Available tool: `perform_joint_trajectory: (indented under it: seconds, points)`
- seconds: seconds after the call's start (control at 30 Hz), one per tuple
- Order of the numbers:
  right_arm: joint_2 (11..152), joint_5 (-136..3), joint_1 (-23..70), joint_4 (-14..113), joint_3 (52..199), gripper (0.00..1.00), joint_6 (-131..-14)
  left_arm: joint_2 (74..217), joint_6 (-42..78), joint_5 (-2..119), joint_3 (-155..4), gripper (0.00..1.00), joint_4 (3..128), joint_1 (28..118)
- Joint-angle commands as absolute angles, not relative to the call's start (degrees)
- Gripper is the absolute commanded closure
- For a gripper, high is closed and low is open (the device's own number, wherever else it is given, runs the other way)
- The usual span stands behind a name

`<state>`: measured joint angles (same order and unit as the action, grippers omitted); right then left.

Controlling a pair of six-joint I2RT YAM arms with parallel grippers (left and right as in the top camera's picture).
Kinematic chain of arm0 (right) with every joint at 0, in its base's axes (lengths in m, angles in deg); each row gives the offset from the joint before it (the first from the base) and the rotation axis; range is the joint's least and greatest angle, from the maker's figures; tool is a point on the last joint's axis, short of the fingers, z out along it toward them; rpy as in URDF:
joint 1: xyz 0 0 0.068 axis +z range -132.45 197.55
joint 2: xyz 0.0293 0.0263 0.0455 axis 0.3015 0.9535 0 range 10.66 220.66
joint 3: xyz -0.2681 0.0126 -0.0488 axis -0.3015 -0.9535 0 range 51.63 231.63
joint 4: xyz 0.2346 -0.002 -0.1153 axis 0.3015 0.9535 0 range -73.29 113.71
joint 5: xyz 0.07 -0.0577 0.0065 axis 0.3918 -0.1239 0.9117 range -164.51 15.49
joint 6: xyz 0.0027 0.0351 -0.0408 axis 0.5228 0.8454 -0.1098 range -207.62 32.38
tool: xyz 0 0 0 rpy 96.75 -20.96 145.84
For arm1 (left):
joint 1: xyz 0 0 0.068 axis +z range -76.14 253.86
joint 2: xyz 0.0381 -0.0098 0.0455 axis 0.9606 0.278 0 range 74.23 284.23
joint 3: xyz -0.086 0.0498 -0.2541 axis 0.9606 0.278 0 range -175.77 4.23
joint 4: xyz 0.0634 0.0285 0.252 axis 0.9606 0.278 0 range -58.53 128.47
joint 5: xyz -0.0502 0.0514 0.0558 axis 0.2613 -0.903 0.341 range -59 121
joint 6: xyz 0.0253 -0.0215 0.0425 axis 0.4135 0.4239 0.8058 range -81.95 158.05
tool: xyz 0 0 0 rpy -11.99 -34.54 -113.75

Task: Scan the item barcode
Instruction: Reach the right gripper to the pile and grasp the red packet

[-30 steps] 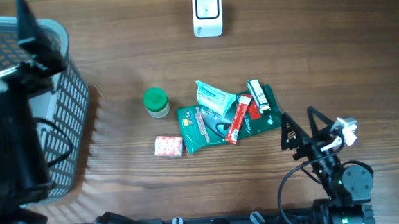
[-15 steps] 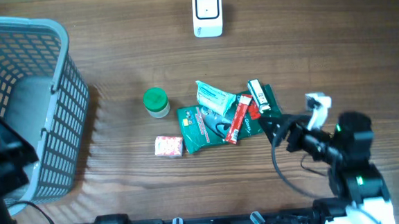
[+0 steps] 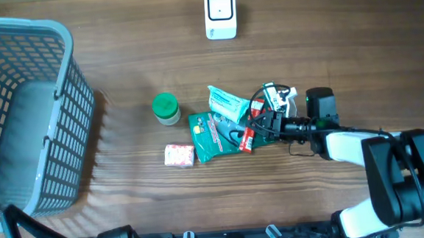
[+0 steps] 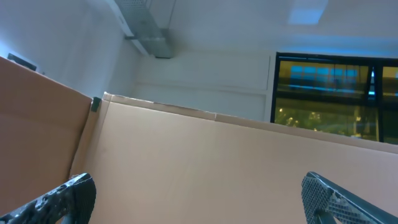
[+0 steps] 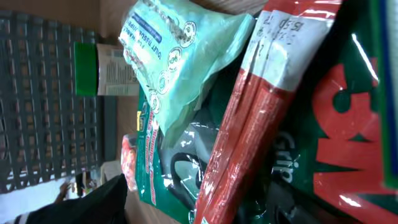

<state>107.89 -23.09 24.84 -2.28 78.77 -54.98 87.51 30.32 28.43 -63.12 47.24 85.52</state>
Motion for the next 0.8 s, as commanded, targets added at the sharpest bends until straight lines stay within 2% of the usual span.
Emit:
perform_joint_trajectory:
  seconds: [0.0, 0.1, 0.23, 0.3, 0.33, 0.37, 0.43, 0.5, 0.6, 0.63, 0.7, 0.73, 0.77]
  points:
    - [109.3, -24.8, 24.3, -2.2, 78.9, 0.20, -53.2, 87.1, 28.5, 29.5, -62.7, 0.00, 46.8, 85.9]
    - [109.3, -27.2, 24.3, -2.1, 78.9, 0.03, -52.9, 87.1, 28.5, 29.5, -62.7, 0.00, 46.7, 85.9]
    - [109.3, -33.3, 24.3, -0.3, 79.0, 0.04, -53.1, 87.1, 28.5, 29.5, -62.7, 0.00, 46.2, 85.9]
    - [109.4, -36.9, 25.1, 1.0, 78.9, 0.24, -53.1, 87.1, 28.3, 29.5, -62.7, 0.00, 46.2, 85.9]
    - [109.4, -37.6, 25.6, 0.7, 79.0, 0.38, -52.9, 87.1, 28.3, 29.5, -62.7, 0.00, 46.2, 85.9]
    - [109.4, -38.3, 26.1, 0.6, 79.0, 0.48, -52.9, 87.1, 28.3, 29.5, -62.7, 0.00, 46.2, 85.9]
    - [109.7, -40.8, 27.8, 0.5, 79.0, 0.50, -52.9, 87.1, 28.3, 29.5, -62.7, 0.00, 46.2, 85.9]
    - [110.3, -43.8, 29.7, 0.3, 79.0, 0.41, -52.4, 87.1, 28.3, 29.5, -62.7, 0.00, 46.3, 85.9]
    - [111.2, -46.2, 30.6, -1.1, 79.0, 0.41, -50.8, 87.1, 28.3, 29.5, -62.7, 0.00, 46.3, 85.9]
    - [111.6, -46.3, 30.6, -1.6, 79.0, 0.49, -50.1, 87.1, 28.3, 29.5, -62.7, 0.00, 46.3, 85.9]
    - [113.2, -47.2, 30.6, -2.2, 79.0, 0.73, -48.8, 87.1, 27.6, 29.5, -62.7, 0.00, 46.3, 85.9]
    - [114.2, -48.3, 30.6, -2.2, 79.0, 0.89, -48.0, 87.1, 26.8, 29.5, -62.7, 0.00, 46.3, 85.9]
    - [115.4, -49.6, 30.6, -2.2, 79.0, 0.96, -46.8, 87.1, 26.6, 29.5, -62.7, 0.00, 46.4, 85.9]
